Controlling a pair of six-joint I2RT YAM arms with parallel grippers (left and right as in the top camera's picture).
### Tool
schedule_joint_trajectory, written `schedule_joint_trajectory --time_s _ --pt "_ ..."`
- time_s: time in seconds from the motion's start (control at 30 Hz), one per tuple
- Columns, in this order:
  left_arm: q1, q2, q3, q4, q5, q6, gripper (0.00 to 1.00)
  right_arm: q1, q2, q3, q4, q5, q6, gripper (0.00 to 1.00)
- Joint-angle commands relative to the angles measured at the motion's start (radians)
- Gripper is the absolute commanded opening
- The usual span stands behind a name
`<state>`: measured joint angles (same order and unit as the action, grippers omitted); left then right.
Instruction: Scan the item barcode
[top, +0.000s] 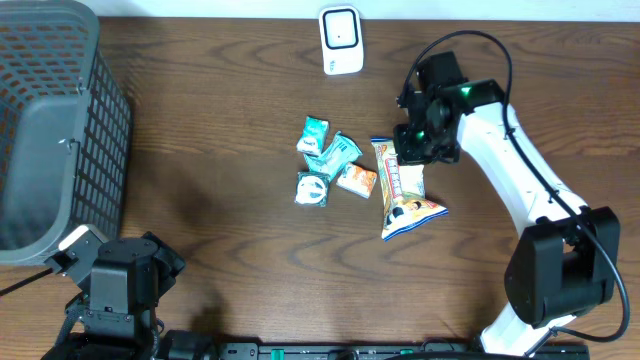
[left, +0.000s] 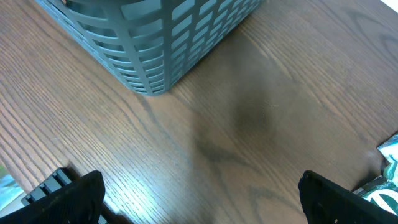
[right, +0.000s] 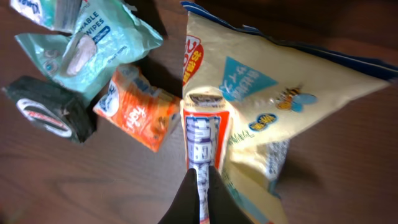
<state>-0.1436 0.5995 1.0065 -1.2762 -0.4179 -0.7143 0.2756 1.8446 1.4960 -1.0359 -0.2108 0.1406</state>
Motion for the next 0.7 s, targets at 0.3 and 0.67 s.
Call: schedule_joint_trajectory --time_s 0.3,0.67 --pt "0.007 -0.001 0.0 -0.003 -0.017 -0.013 0.98 0.041 0.002 -0.301 0.345 0.346 0.086 0.01" --pt "0.007 -0.001 0.0 -0.003 -0.017 -0.013 0.98 0.006 -0.001 -0.051 0.0 0.353 0.106 0.01"
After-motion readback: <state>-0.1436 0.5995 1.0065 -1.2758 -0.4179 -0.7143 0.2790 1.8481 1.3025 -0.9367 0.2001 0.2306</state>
